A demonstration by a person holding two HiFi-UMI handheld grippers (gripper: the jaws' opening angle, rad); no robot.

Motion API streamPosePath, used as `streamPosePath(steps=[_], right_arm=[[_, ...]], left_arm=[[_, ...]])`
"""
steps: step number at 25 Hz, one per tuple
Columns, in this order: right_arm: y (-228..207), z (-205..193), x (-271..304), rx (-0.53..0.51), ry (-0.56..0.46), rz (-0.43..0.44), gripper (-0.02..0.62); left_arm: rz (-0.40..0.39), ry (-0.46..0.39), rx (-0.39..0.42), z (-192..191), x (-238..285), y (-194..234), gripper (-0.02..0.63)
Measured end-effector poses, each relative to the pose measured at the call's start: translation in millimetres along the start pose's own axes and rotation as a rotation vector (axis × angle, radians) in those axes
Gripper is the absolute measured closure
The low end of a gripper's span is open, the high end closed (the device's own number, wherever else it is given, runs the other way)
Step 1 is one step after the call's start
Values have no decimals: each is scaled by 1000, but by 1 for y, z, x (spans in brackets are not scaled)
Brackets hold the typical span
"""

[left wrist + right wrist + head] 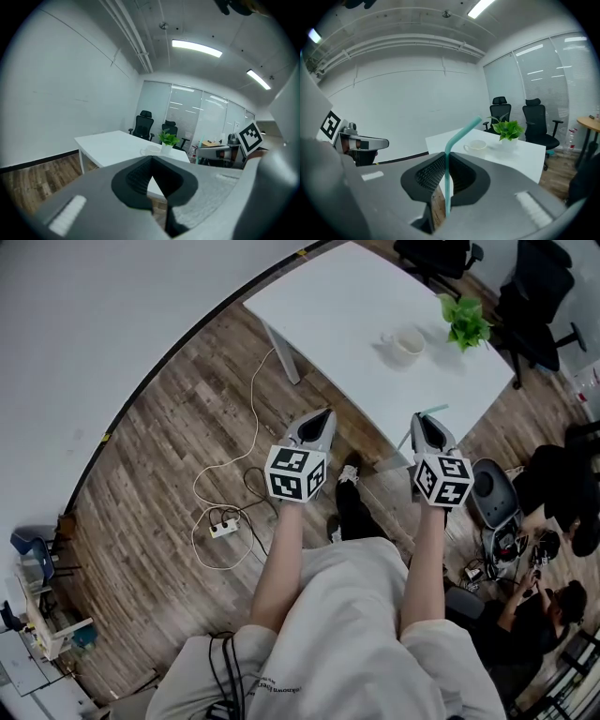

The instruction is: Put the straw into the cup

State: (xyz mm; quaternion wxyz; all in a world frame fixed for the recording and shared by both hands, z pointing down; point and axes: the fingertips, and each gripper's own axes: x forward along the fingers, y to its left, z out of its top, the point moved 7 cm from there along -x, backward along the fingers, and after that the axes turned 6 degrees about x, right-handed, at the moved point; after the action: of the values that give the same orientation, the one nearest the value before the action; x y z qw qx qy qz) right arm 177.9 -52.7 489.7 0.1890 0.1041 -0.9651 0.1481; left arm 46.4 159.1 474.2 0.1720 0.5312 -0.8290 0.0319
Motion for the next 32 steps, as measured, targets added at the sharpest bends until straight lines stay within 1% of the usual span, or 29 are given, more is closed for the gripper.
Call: streamPosePath(steps=[3, 8, 11, 14, 17, 20, 22, 27, 30, 32], right_arm=[[-5, 15, 25, 0, 11, 0, 545], [-9, 50, 66, 4, -20, -1, 545], [-16, 67, 84, 16, -31, -6, 545], [-24, 91, 100, 1, -51, 3, 545], [-38, 109, 115, 24, -81, 0, 545], [-51, 125, 132, 40, -101, -4, 545], [-59, 130, 144, 49, -107, -2, 545], [-75, 141, 172, 88, -121, 8, 545], [-77, 138, 176, 84, -113, 26, 545], [-84, 135, 181, 101, -106, 25, 545]], left_arm=[[-16, 23, 13, 11, 22, 12, 605], [-22, -5, 40, 46, 62, 39, 606], [-46, 21, 56, 57, 86, 50, 606], [-63, 39, 67, 67, 109, 57, 606], [-88, 57, 99, 77, 134, 60, 606], [-97, 68, 123, 90, 157, 65, 605], [-102, 88, 126, 91, 172, 65, 605], [-165, 151, 174, 81, 209, 53, 605], [-166, 166, 156, 77, 220, 54, 606], [-167, 179, 156, 75, 226, 54, 605]])
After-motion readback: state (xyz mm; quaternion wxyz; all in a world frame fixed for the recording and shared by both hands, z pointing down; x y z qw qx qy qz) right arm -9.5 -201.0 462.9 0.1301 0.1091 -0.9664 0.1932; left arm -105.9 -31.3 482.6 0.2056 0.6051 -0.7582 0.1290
